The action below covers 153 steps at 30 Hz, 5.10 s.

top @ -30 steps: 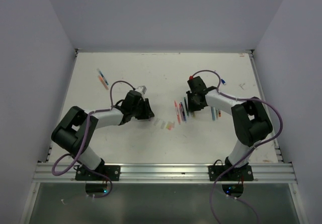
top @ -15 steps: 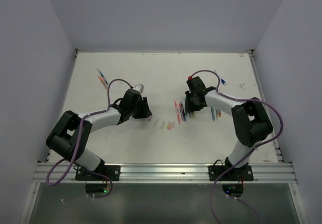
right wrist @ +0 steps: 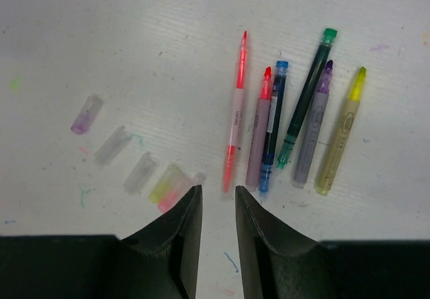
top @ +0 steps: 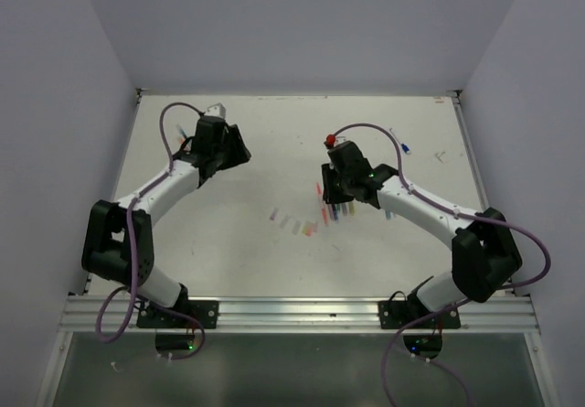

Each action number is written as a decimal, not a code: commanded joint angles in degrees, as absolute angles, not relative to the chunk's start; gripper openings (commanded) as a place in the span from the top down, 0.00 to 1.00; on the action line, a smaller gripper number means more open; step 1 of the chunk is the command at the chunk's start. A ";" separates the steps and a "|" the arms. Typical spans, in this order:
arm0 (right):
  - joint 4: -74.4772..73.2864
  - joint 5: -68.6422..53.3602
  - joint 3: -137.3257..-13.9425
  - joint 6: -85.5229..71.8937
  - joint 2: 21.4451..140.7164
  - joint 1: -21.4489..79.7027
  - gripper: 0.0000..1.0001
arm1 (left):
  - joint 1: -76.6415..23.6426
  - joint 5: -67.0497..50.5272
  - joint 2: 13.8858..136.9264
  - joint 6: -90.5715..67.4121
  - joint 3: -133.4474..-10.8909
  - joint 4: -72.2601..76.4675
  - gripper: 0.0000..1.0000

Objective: Open the pen caps

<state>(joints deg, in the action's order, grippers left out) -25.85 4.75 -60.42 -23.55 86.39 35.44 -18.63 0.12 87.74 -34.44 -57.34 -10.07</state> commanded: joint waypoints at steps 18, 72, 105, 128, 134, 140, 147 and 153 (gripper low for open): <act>-24.00 2.55 -59.15 -21.71 83.41 37.62 0.39 | -1.85 18.72 110.12 -33.22 -81.56 -21.62 0.47; -21.71 -1.22 -58.97 -21.53 86.84 37.62 0.39 | 0.63 22.50 94.08 -42.45 -62.41 -15.56 1.00; -0.26 -21.27 -75.85 -42.54 102.92 39.38 0.48 | -22.15 -19.25 64.95 -40.52 -30.23 18.37 1.00; -3.97 -30.93 -68.93 -31.55 98.97 39.81 1.00 | -20.04 -12.74 67.92 -33.40 -40.95 5.80 0.50; -0.26 -34.54 -66.01 -32.26 97.73 40.17 1.00 | -20.04 -19.59 72.68 -35.94 -41.49 11.24 0.53; 2.37 -35.07 -65.65 -33.66 98.26 40.17 1.00 | -20.04 -23.55 74.27 -38.32 -39.99 15.11 0.55; 4.66 -35.07 -66.36 -35.24 99.23 40.17 1.00 | -20.30 -26.01 75.14 -40.51 -37.79 18.54 0.56; 5.80 -32.79 -66.27 -35.95 98.79 40.25 1.00 | -20.57 -26.19 76.55 -41.40 -37.44 18.55 0.67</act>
